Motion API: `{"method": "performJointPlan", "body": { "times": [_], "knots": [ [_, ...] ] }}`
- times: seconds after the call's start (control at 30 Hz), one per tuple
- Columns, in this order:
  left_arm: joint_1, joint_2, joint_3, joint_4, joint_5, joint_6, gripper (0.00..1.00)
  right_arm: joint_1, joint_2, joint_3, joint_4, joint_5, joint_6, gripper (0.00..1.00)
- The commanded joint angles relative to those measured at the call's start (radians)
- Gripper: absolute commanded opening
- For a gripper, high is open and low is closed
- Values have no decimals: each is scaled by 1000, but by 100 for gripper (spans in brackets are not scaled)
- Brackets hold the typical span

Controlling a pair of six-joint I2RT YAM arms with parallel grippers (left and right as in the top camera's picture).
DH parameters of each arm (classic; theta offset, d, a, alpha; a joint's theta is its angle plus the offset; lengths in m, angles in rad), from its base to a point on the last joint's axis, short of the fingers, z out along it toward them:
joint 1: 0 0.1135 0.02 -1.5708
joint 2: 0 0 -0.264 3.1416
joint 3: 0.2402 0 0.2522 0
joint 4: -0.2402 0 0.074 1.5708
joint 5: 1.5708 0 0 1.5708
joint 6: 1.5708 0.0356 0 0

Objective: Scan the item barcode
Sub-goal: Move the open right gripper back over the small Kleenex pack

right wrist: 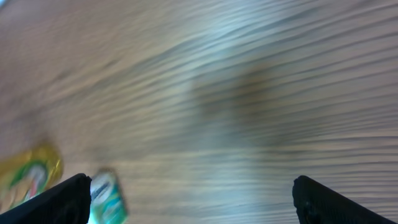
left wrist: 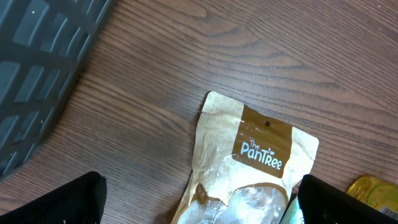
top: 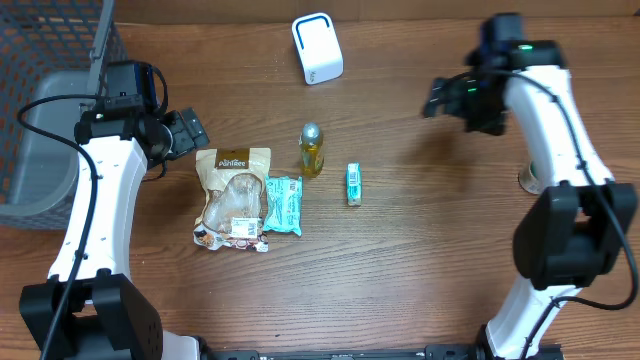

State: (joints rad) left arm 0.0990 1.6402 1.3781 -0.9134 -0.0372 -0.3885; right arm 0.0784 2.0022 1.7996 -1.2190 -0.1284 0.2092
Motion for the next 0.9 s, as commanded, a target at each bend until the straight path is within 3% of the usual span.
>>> {"method": "performJointPlan", "body": {
  "times": [0.0,0.27,0.87],
  "knots": [
    [-2,-11,12,2,5,8,100,96,-10,-33,-10,-12,7,100],
    [-1,-11,12,2,5,8,99,249,-10,-109,25,-4,159,100],
    [-1,-11,12,2,5,8,100,263,-10,-117,8,-8,192,100]
  ]
}}
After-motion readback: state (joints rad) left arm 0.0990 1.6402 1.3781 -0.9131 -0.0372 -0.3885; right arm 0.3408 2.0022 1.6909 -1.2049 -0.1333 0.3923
